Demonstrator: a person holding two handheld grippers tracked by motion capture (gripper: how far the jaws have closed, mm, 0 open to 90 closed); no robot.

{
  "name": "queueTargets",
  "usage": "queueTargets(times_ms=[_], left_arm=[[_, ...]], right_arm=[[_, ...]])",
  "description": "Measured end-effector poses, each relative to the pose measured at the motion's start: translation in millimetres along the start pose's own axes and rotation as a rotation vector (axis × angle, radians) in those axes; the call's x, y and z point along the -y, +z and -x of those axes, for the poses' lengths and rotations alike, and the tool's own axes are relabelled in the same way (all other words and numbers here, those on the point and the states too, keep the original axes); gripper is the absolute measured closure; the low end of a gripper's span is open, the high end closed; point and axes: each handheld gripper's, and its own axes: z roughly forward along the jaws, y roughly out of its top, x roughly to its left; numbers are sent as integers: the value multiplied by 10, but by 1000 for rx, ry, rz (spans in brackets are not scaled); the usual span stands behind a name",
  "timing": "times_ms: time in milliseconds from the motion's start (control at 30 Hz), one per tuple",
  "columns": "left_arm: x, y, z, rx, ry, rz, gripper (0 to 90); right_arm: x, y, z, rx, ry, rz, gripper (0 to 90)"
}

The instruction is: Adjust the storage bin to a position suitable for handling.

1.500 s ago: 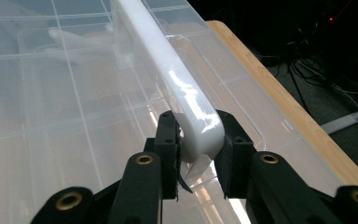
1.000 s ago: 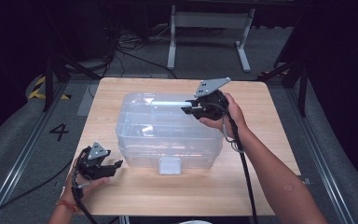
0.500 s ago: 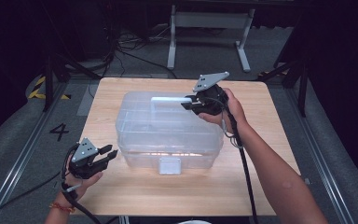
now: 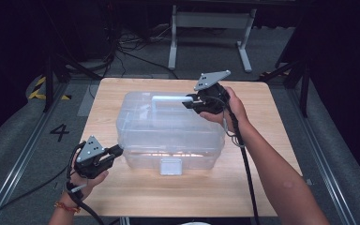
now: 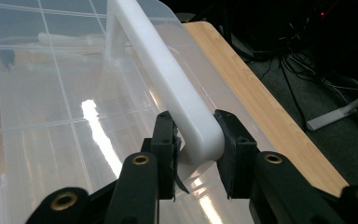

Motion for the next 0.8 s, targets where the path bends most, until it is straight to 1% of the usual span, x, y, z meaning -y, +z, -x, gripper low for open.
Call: queueTargets(times_ms=[67,100,167,300,333,367,433,467,533,567,667,767,800], left_arm=[[-4,7,6,-10,8,-2,890],[0,10,1,-1,3,3,899],[10,12,-9,7,-14,8,900],[14,16,-17,4,-12,10,900],[15,18,-16,6,-18,14,900],[13,17,-16,4,-17,14,900],[14,18,-18,6,-15,15,900],[16,19,-12,4,-20,16,900],[18,19,-15,0,-12,16,900],[18,17,-12,1,-14,15,900],[15,14,-11,-2,-12,18,900],[7,9,-12,-2,-7,19,900],[6,8,-16,-3,-5,22,900]], right_arm=[[0,-1,-2,0,-1,-1,714],[0,-1,-4,1,-1,-1,714],[3,-3,-8,2,0,-1,714],[0,-18,-22,12,-7,-4,705],[0,-32,-25,19,-8,-3,682],[2,-52,-25,27,-6,0,674],[30,-102,-21,22,1,18,674],[49,-124,-23,22,6,26,674],[89,-168,-43,44,-2,20,665],[112,-192,-45,53,0,24,658],[175,-287,-24,60,19,49,634],[236,-402,-4,79,32,76,621],[268,-453,2,96,34,88,621]])
